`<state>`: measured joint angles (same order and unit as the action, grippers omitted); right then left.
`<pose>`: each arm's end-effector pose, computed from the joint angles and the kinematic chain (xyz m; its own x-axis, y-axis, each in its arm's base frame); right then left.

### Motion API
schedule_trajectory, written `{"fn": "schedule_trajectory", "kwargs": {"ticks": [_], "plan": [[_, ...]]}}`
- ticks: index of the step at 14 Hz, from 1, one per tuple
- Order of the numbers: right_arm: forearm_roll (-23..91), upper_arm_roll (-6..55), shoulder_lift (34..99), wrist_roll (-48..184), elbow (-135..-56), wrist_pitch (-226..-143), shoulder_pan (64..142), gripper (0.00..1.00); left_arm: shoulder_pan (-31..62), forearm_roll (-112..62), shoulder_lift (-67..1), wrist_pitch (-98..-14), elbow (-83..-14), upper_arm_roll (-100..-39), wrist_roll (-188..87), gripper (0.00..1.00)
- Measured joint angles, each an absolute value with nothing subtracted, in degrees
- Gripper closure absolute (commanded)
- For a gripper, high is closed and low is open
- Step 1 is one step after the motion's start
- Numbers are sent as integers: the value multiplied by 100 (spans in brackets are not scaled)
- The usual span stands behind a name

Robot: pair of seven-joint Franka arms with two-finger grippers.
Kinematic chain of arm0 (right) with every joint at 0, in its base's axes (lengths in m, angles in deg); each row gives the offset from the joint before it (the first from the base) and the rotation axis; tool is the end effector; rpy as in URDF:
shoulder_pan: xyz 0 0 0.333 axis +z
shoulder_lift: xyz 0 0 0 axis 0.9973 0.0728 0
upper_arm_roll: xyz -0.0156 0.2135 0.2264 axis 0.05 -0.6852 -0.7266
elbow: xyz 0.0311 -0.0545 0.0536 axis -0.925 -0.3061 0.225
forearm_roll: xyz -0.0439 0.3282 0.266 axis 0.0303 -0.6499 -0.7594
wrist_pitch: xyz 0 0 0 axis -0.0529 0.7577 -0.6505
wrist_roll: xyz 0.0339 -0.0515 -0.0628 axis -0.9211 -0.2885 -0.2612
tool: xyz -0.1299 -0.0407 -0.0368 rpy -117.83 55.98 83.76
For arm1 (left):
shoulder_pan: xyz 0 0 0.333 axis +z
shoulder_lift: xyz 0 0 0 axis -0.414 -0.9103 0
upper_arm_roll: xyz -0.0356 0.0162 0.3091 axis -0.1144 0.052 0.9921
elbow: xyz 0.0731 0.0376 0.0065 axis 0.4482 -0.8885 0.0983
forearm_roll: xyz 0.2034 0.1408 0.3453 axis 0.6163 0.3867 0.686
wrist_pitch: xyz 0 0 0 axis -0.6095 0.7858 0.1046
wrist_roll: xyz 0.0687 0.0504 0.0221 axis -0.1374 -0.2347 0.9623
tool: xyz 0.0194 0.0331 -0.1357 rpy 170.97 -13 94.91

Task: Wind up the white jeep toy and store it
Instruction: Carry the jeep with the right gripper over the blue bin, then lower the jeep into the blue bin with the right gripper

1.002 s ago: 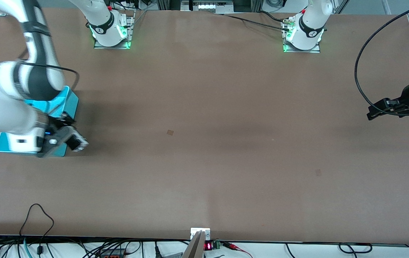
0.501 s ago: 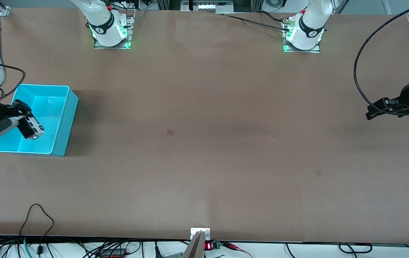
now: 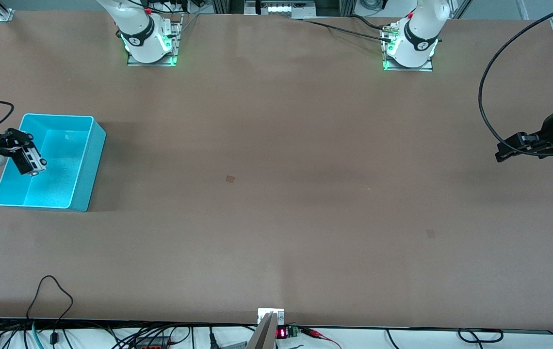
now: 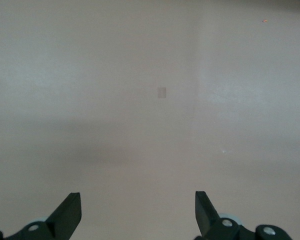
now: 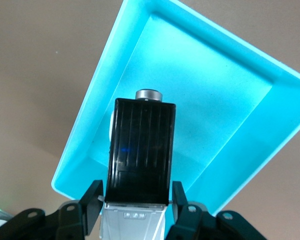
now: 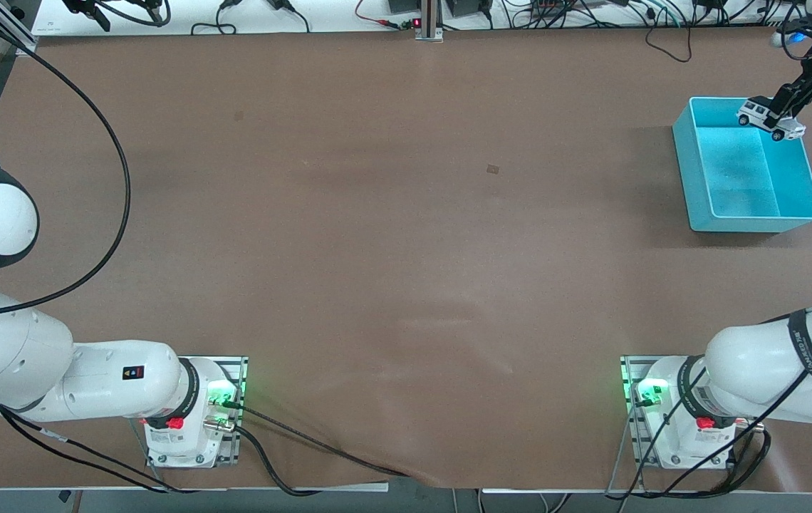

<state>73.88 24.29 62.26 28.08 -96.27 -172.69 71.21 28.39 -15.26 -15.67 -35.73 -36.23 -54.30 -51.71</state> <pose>0.5966 -0.2185 0.3203 0.8643 0.4472 -0.2302 0.4302 -0.8944 -0.1221 0.6407 0.0156 0.5312 0.9940 0.1074 0.0202 0.1075 -0.9942 -0.0043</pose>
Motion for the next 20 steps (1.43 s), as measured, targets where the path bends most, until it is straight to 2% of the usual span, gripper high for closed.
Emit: {"fn": "schedule_trajectory", "kwargs": {"ticks": [12,17,20], "plan": [[7383,2337,6179,3919,-9723,-17366,7499,100,2778,-1526,-1498,-3489,-3622,-5357,-5506,0],[7601,2345,5701,4412,-10743,-18350,7548,100,2778,-1526,-1416,-3436,-3651,-5357,-5522,0],[7742,2345,5436,4896,-11229,-18530,7547,100,2778,-1526,-1229,-3454,-3874,-5357,-5522,0]]}}
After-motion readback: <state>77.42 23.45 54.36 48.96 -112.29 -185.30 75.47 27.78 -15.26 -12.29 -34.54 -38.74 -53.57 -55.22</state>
